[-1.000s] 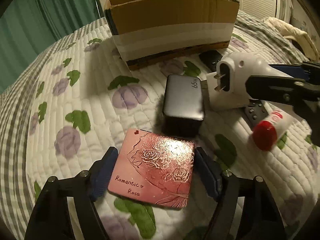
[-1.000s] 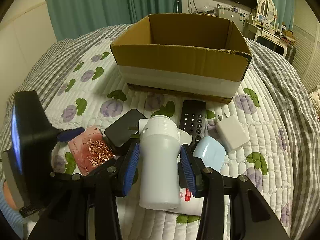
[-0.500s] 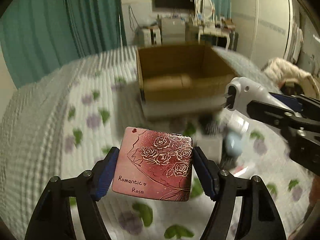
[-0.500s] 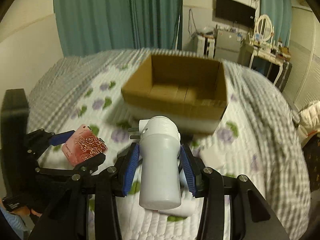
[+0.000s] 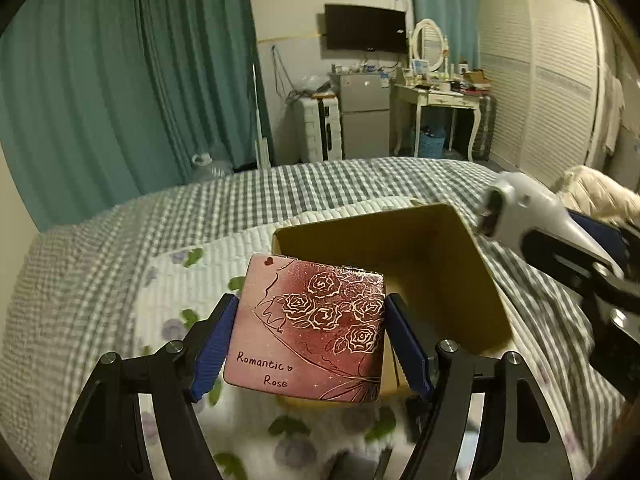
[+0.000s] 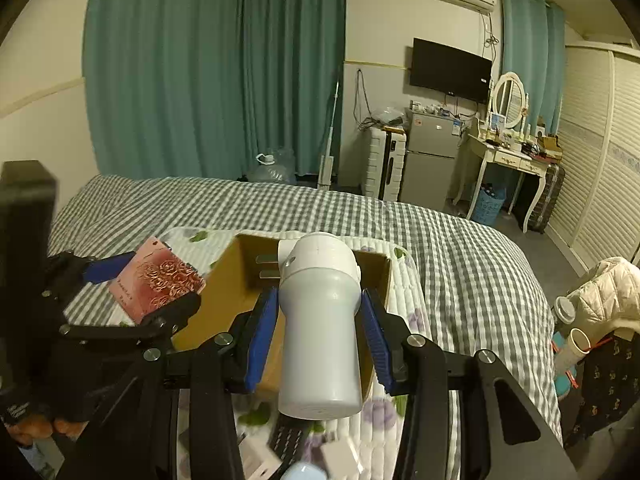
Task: Organize rigid objects
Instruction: 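Drop the rose card box and white bottle into the cardboard box with both tools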
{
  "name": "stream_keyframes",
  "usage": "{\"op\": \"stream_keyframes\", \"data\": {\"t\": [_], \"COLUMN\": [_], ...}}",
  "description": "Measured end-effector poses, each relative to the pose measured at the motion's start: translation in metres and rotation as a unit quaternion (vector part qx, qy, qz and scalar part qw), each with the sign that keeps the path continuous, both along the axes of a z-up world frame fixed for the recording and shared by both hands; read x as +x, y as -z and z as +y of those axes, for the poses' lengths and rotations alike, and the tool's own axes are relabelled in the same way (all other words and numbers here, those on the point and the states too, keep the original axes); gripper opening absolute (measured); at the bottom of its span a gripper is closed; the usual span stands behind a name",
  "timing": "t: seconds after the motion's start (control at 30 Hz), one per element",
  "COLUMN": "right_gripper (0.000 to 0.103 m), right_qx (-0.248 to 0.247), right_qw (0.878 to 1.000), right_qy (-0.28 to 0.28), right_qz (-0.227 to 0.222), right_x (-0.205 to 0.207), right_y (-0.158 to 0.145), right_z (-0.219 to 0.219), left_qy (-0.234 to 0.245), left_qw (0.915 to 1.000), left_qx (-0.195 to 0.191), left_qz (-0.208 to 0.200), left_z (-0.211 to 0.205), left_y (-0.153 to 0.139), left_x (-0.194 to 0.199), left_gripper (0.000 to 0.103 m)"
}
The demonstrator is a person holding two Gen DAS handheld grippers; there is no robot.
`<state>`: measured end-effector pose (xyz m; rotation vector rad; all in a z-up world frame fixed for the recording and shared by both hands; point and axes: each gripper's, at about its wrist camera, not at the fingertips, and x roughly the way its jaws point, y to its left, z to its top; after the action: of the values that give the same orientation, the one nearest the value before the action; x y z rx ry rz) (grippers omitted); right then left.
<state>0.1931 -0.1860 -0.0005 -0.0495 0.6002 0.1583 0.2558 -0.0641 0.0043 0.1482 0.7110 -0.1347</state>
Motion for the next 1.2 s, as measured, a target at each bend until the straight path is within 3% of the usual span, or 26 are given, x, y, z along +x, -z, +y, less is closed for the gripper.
{"op": "stream_keyframes", "data": {"t": [0.23, 0.47, 0.53, 0.8, 0.83, 0.87, 0.9, 0.97, 1.2], "right_gripper": [0.042, 0.042, 0.042, 0.043, 0.048, 0.065, 0.070, 0.072, 0.072], "right_qx": [0.000, 0.008, 0.009, 0.027, 0.031, 0.031, 0.033, 0.042, 0.005], "right_qw": [1.000, 0.999, 0.999, 0.999, 0.999, 0.999, 0.999, 0.999, 0.999], "right_qy": [0.006, 0.006, 0.006, 0.009, 0.008, 0.015, 0.024, 0.024, 0.030], "right_qz": [0.022, 0.035, 0.036, 0.031, 0.029, 0.027, 0.022, 0.016, 0.011], "right_x": [0.044, 0.063, 0.066, 0.072, 0.072, 0.069, 0.066, 0.056, -0.002], "right_y": [0.043, 0.075, 0.078, 0.079, 0.078, 0.074, 0.070, 0.058, 0.013], "right_z": [-0.009, -0.020, -0.021, -0.024, -0.024, -0.025, -0.026, -0.029, -0.031], "left_qy": [-0.012, 0.003, 0.000, 0.003, 0.002, 0.002, 0.001, 0.000, -0.014], "left_qw": [0.9994, 0.9990, 0.9986, 0.9997, 0.9998, 0.9998, 0.9999, 0.9999, 0.9991], "left_qx": [-0.008, -0.032, -0.043, -0.023, -0.019, -0.017, -0.016, -0.014, -0.029], "left_qz": [0.033, 0.032, 0.029, 0.009, 0.007, 0.006, 0.003, -0.002, -0.026], "left_z": [-0.006, -0.009, -0.007, -0.005, -0.004, -0.004, -0.004, -0.002, 0.016], "left_y": [0.053, 0.073, 0.072, 0.055, 0.052, 0.049, 0.045, 0.037, 0.001], "left_x": [0.047, 0.055, 0.055, 0.036, 0.032, 0.027, 0.022, 0.008, -0.052], "left_gripper": [0.074, 0.078, 0.090, 0.095, 0.095, 0.095, 0.095, 0.095, 0.100]}}
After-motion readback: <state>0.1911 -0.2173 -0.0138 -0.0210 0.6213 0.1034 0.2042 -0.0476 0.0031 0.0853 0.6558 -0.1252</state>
